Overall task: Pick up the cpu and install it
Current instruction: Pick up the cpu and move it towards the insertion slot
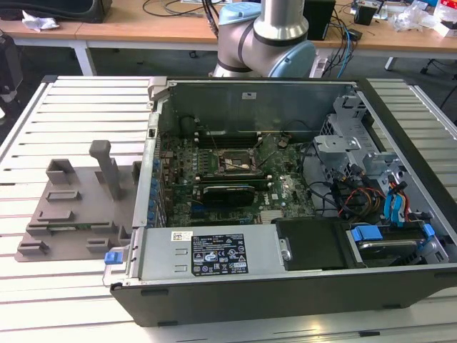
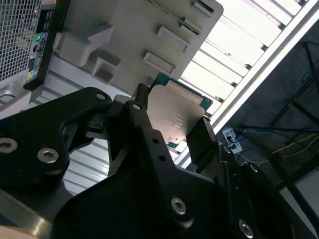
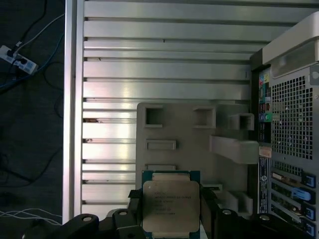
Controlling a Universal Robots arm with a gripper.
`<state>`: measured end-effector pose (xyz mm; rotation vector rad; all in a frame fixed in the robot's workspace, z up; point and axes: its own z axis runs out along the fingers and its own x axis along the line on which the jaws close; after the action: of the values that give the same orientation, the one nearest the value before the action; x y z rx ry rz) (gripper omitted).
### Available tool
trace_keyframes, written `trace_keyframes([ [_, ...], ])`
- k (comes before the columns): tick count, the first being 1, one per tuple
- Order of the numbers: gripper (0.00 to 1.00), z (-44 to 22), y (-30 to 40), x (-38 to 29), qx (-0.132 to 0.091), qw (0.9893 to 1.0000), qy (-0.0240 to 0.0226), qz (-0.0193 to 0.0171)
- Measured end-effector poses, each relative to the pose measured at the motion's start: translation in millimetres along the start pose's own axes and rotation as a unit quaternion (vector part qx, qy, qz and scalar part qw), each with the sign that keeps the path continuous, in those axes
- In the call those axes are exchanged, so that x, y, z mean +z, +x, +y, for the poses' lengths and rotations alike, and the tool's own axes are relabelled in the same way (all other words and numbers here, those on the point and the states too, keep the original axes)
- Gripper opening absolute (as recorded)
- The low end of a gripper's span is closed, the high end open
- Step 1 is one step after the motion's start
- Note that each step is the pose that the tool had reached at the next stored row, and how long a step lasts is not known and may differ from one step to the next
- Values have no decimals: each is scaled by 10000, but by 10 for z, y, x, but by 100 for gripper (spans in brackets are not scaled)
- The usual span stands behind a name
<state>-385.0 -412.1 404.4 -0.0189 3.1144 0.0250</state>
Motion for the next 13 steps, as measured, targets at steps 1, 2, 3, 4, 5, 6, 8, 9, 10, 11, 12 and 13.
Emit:
trace_keyframes([
  [1, 55, -1, -30, 2, 0, 10000, 0, -1],
  [2, 55, -1, -65, 4, 0, 10000, -1, -2],
  [3, 55, -1, -107, 4, 0, 10000, -1, -1],
  [4, 55, -3, -269, 9, 0, 10000, -1, -1],
  [5, 55, -4, -327, 10, 0, 10000, 0, -1],
  [6, 55, -5, -379, 12, 0, 10000, 0, -1],
  [8, 55, -5, -453, 14, 1, 10000, 0, -1],
  [9, 55, -6, -525, 15, 0, 10000, 0, 1],
  [10, 55, -7, -571, 17, 0, 10000, 0, 1],
  [11, 55, -8, -622, 19, 0, 10000, 0, 1],
  [12, 55, -8, -670, 20, 0, 10000, 0, 1],
  [13, 55, -9, -717, 20, 1, 10000, 1, 2],
])
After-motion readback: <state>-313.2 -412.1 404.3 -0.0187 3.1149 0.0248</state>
